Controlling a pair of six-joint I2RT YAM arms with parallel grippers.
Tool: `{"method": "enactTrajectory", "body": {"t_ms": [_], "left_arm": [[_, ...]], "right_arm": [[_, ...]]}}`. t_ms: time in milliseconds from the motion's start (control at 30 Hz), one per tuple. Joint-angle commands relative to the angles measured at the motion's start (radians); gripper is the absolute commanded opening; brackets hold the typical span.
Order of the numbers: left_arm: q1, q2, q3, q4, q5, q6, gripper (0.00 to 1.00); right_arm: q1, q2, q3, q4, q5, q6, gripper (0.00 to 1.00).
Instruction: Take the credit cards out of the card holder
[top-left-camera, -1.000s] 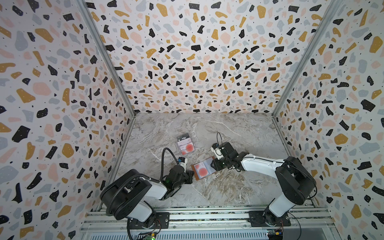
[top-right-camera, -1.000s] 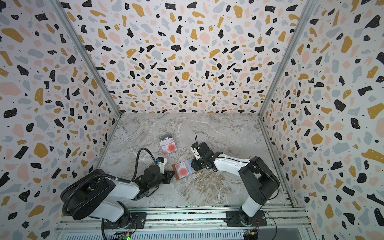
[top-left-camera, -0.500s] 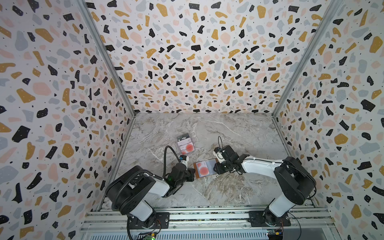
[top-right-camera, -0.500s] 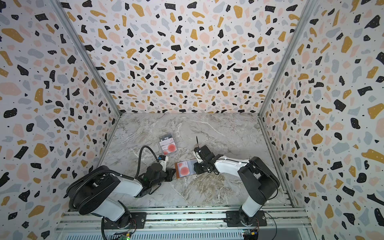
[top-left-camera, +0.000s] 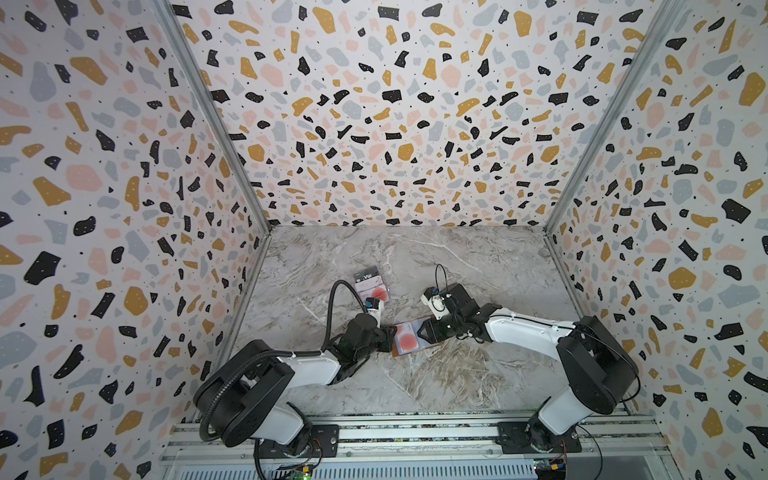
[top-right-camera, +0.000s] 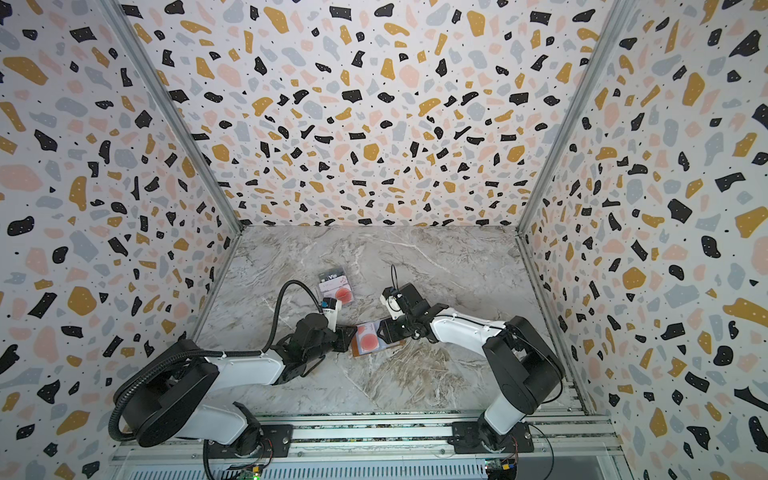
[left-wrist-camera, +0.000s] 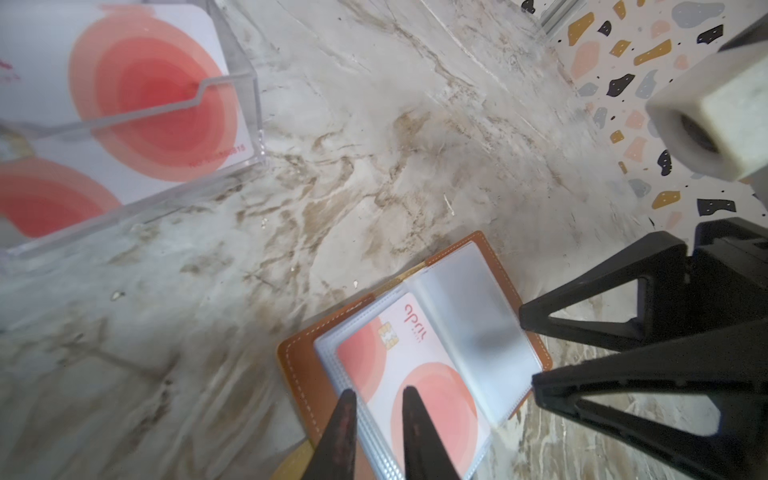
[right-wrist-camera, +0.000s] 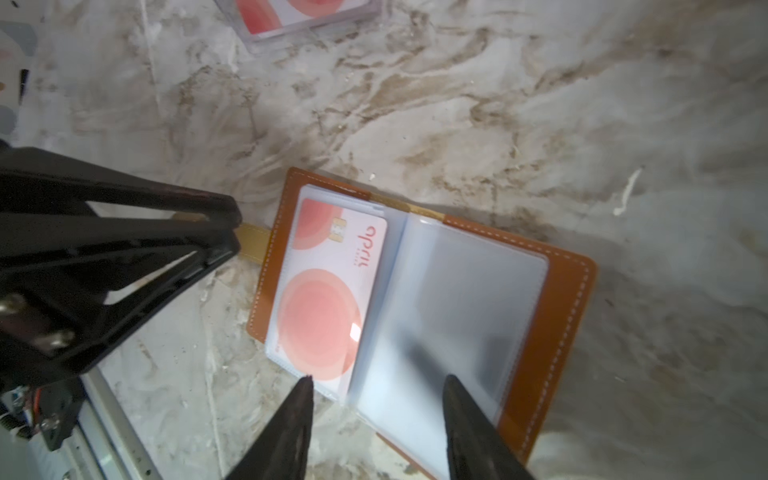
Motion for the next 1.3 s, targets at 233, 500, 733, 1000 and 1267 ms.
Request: {"method": "enactTrajectory", "body": {"t_ms": [233, 500, 733, 1000, 1267], "left_arm": [[-0.003, 0.088, 0.006, 0.057, 0.099, 0.048, 0.15], [-0.004, 0.103, -0.006, 0.09, 0.109, 0.048, 0.1], [-0.004, 0.116, -0.034, 0.118, 0.117, 0.053, 0.08], [-0.003, 0.114, -0.063, 0.136, 0.114, 0.048, 0.07], [-0.003, 0.154, -0.09, 0.186, 0.117, 0.025, 0.06]], "right_arm": [[-0.045, 0.096, 0.06, 0.085, -0.222, 0.078, 0.46], [-0.048, 0.173, 0.072, 0.089, -0.252, 0.084, 0.45], [-0.047, 0.199, 0.066, 0.118, -0.306, 0.102, 0.44], [-0.051, 0.232, 0.06, 0.157, -0.342, 0.119, 0.42], [-0.067, 0.235, 0.031, 0.243, -0.443, 0.147, 0.4]]}}
